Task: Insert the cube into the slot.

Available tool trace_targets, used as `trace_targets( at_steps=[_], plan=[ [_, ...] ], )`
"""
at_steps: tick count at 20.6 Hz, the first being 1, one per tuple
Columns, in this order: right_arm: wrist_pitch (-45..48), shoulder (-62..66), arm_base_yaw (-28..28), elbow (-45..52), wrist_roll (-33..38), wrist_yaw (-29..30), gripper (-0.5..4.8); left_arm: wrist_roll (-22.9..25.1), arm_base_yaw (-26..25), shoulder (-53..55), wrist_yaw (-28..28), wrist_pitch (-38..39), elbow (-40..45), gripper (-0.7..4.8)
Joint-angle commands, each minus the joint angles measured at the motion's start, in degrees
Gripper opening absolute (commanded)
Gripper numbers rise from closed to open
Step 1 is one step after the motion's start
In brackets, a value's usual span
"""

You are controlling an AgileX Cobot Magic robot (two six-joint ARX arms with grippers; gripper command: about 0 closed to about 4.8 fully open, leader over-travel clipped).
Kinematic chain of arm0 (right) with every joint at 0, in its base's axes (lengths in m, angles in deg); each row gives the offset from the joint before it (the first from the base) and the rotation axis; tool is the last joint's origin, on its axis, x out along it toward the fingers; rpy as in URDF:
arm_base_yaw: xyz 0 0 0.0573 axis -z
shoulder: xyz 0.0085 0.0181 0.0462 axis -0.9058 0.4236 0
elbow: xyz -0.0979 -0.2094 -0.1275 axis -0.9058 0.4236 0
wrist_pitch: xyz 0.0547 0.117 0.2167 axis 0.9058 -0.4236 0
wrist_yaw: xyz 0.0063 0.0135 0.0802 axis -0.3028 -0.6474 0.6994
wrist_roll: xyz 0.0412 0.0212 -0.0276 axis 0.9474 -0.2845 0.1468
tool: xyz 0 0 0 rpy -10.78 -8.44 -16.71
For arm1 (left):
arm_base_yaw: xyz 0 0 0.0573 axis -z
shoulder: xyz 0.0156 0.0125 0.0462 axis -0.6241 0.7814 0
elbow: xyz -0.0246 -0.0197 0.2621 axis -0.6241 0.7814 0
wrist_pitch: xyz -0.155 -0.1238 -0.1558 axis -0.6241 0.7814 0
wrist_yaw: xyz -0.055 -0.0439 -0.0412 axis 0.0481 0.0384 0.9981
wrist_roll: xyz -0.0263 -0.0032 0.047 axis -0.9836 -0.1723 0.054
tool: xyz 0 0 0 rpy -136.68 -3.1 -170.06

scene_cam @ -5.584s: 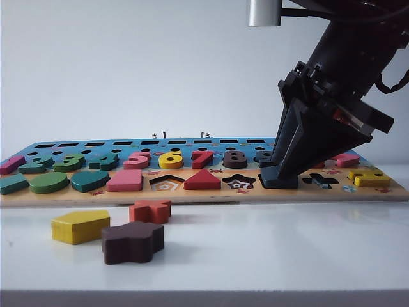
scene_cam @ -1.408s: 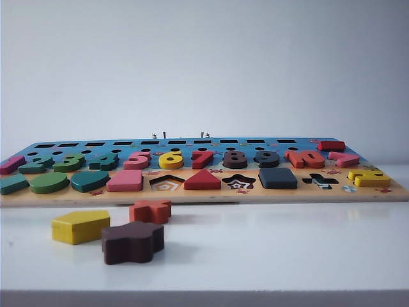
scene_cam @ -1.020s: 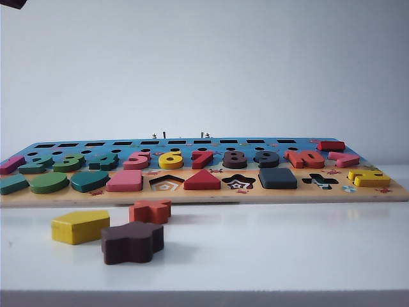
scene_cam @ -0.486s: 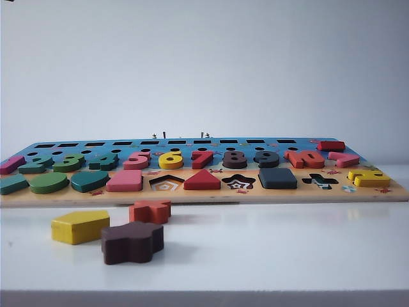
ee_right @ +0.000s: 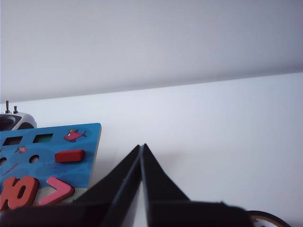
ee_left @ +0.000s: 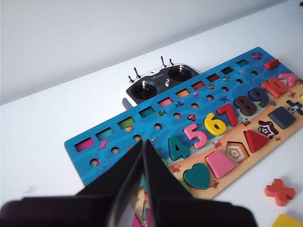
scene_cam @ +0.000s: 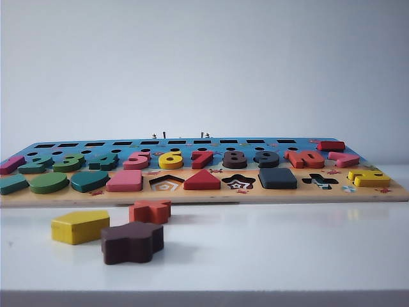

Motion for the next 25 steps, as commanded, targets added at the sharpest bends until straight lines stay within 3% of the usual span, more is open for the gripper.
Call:
trace_targets(
  at_steps=[1, 8, 15, 25],
  plan=[
    [0.9, -0.2, 0.1, 1.1, 0.2, -0.3, -0.05, 0.2, -0.9, -3.8, -2.6, -1.7, 2.8, 0.17],
    [0.9, -0.4, 0.1, 4.3, 0.2, -0.6, -0.05, -1.8, -1.9, -12.4, -11.1, -5.6, 10.3, 0.17],
    [0.8, -2.0, 0.2, 4.4, 0.2, -0.7, -0.05, -6.0, -1.9, -14.2, -21.0, -10.9, 16.0, 0.17],
    [-5.3, -8.3, 0.2, 4.4, 0.2, -1.8, -0.05, -7.4, -2.0, -14.9, -26.1, -20.5, 25.0, 0.17]
  ],
)
